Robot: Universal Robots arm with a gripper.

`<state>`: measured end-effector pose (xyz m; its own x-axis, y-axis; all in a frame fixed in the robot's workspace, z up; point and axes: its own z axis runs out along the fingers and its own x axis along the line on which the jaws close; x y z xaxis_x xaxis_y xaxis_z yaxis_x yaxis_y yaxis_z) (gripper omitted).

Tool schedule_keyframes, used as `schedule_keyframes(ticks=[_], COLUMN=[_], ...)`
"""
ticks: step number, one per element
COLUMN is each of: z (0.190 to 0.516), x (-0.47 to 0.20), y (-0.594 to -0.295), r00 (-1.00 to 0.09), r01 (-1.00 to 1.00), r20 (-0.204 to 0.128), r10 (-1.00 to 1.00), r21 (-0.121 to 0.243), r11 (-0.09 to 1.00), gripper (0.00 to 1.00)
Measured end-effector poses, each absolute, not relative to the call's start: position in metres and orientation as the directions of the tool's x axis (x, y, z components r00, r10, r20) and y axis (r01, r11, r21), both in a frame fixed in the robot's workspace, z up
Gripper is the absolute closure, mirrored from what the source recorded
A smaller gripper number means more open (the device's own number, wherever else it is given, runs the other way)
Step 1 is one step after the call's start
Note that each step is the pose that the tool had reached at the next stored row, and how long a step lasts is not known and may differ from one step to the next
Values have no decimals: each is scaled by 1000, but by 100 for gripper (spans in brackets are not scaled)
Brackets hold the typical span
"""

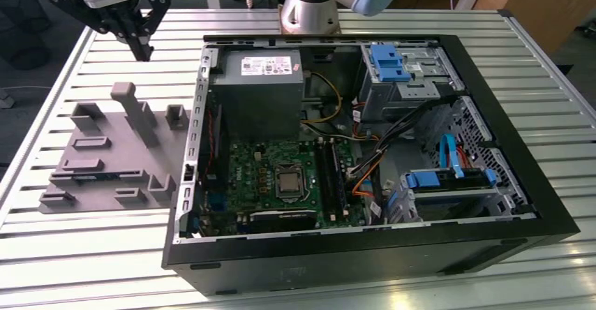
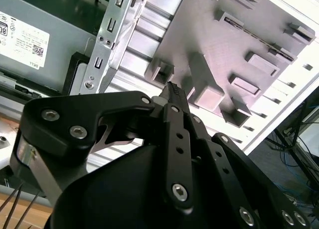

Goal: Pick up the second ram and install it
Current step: 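Reach for the second ram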

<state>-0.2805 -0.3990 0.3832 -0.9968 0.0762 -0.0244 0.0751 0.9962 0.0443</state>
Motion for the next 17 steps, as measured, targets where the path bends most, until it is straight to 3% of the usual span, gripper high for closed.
schedule_keyframes(ticks=[17], z=[382], x=[-294], y=[-399], r00=[-997], r01=[75], r20=[-24], r10=[76], r21=[44], r11=[996], gripper=[89])
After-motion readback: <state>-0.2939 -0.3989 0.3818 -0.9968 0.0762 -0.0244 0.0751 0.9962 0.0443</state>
